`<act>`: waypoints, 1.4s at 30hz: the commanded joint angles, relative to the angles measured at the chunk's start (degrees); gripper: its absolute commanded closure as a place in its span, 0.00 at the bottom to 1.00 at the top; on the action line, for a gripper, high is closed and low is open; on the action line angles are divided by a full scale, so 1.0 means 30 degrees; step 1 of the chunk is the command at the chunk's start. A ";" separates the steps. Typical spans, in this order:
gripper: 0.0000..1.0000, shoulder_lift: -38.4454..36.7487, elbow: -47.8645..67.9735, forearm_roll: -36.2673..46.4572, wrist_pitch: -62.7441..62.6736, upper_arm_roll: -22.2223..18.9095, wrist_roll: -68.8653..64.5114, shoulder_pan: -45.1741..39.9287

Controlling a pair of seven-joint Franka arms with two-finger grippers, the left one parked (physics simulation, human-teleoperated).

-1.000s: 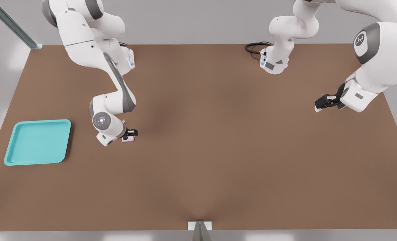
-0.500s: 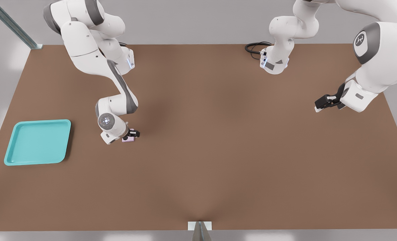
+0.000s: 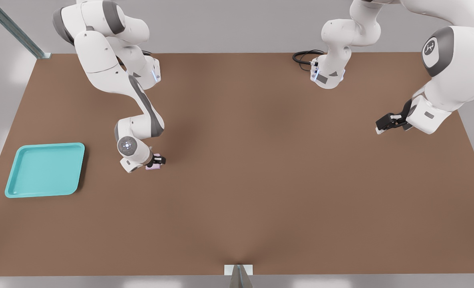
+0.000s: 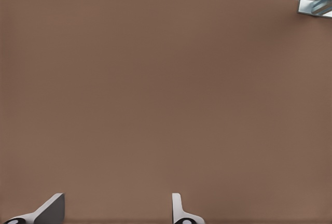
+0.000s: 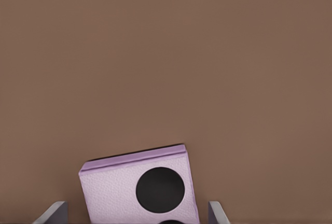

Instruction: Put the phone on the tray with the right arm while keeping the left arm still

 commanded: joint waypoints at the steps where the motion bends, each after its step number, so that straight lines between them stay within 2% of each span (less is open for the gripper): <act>1: 0.00 0.0028 -0.0004 0.0026 0.0050 0.0000 -0.1887 -0.0001; 18: 0.00 0.0614 -0.0004 0.0055 0.0167 -0.0058 -0.1858 0.0292; 21: 0.10 0.0614 -0.0004 0.0055 0.0138 -0.0088 -0.1858 0.0321; 27: 0.18 0.0526 0.0054 0.0055 0.0050 -0.0234 -0.1858 0.0263; 32: 0.19 0.0058 0.0142 0.0055 -0.0565 -0.0234 -0.1887 0.0058; 37: 0.19 -0.1466 0.0347 -0.0004 -0.1298 -0.0264 -0.3965 -0.1757; 42: 0.19 -0.2316 0.0377 0.0026 -0.1268 -0.2548 -0.8507 -0.2754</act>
